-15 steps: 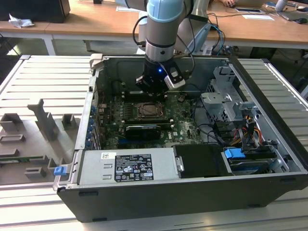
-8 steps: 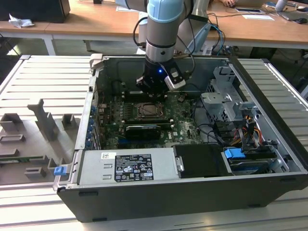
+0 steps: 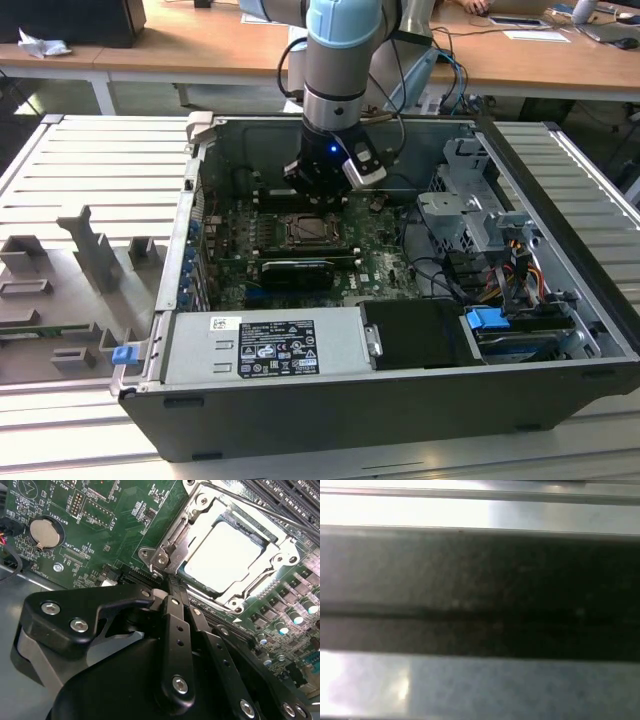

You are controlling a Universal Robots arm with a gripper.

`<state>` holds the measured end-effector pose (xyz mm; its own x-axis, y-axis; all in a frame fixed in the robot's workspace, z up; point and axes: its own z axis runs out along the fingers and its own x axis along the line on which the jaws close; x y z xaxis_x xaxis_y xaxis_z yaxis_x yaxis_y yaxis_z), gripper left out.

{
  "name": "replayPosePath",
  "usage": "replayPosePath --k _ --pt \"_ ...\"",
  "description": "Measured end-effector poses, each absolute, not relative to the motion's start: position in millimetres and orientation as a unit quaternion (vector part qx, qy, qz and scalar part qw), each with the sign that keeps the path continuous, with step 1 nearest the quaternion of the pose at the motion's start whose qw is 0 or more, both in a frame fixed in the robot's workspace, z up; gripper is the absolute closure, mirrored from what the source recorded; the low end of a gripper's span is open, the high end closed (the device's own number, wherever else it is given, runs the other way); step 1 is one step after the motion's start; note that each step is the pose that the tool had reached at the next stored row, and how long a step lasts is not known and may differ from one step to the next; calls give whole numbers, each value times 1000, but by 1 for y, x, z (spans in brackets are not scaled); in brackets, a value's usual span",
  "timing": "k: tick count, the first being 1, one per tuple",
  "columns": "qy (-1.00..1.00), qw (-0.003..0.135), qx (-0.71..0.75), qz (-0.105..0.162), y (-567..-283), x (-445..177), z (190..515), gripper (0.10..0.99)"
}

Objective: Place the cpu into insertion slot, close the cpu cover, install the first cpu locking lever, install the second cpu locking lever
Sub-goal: 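Install the first cpu locking lever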

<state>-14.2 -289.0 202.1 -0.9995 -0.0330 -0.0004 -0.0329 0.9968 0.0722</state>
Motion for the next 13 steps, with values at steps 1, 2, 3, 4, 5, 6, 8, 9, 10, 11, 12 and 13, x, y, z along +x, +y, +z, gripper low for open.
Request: replayPosePath --k 1,2,3,4,5,6,8,9,10,11,12,13 --pt "-999 0 17 -36 -289 -14 202 980" --pt "-999 1 17 -36 -289 -14 202 980" --pt "-999 1 16 -35 -289 -14 202 980" --pt "-999 1 17 -35 -289 -14 202 980" --pt "-999 1 17 -35 -289 -14 202 980" --pt "-999 0 16 -36 -289 -14 202 980" --pt "-999 0 17 -37 -289 -14 202 980" --pt "-999 0 17 -37 -289 -14 202 980" --pt "-999 0 16 -37 -289 -14 202 980" --pt "-999 0 16 -38 -289 -14 202 980" --pt "-999 0 17 -37 -289 -14 202 980" --pt "-999 0 16 -37 -289 -14 203 980"
